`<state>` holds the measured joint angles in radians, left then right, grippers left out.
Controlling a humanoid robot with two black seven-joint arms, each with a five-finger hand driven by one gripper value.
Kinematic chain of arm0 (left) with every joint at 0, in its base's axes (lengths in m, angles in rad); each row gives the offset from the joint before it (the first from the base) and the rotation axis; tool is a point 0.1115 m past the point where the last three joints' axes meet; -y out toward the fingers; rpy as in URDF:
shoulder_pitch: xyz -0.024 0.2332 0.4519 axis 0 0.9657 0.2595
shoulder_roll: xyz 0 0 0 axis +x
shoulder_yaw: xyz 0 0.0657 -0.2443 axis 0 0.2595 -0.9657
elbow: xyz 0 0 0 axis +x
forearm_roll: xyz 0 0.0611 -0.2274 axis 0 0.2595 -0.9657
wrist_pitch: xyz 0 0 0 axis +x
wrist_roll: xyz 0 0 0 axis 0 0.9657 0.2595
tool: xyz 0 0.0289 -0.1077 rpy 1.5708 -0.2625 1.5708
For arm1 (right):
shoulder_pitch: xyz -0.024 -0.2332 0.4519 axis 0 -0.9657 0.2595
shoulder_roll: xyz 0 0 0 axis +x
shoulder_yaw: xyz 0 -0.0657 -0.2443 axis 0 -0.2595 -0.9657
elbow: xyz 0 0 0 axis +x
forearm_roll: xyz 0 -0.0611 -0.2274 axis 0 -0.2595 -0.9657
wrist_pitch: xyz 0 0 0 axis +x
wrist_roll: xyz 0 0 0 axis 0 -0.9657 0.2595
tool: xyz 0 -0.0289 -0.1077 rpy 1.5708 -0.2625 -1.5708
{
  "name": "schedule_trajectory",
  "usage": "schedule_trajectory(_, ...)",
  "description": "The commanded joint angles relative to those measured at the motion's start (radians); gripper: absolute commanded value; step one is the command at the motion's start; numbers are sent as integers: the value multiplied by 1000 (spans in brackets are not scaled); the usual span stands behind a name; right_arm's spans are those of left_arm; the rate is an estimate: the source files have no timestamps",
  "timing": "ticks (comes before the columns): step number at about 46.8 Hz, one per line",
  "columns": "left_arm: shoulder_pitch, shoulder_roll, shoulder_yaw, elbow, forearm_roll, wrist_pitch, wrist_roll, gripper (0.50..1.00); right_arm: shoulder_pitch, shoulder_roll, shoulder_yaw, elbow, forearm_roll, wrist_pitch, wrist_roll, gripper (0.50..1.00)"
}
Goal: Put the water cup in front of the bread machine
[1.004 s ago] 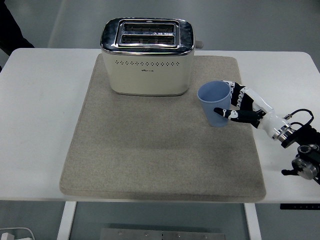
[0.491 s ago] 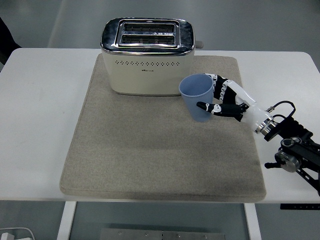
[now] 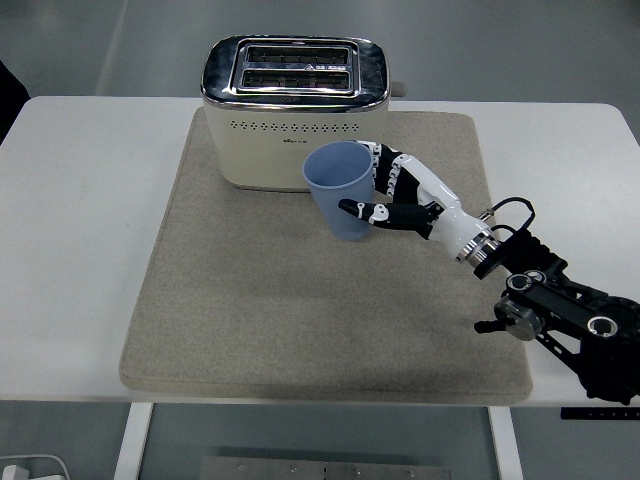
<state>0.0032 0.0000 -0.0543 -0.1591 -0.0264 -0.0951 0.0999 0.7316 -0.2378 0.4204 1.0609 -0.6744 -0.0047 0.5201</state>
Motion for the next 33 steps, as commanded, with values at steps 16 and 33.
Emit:
schedule_trajectory(16, -2, 0, -1, 0, 0, -2, 0, 1000, 55, 130, -43, -55, 1, -54, -2, 674)
schedule_trajectory(33, 0, 0, -2, -10, -1, -2, 0, 1000, 65, 215, -74, -124, 1, -95, -2, 676)
